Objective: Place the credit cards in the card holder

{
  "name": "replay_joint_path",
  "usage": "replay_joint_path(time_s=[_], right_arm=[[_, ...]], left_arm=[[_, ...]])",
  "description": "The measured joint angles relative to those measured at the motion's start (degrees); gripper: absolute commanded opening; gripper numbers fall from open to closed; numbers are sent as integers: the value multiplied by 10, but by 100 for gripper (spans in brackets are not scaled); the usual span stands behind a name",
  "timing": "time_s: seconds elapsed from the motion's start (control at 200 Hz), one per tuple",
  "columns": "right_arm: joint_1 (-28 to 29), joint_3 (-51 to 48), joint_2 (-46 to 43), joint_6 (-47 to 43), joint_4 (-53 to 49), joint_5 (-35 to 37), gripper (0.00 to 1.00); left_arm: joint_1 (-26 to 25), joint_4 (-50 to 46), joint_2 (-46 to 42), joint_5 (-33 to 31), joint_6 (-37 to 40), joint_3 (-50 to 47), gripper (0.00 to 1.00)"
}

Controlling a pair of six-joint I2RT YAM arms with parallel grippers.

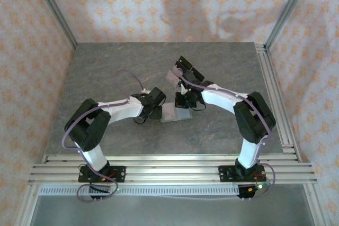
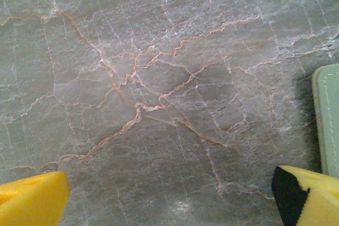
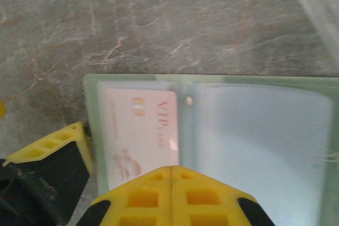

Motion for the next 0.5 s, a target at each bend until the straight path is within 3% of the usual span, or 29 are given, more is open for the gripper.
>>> replay_joint_path(time_s=[0.5], right_arm=[[7, -15, 36, 11, 22, -6, 0]], left_arm=[[0, 0, 0, 2, 0, 0, 100]])
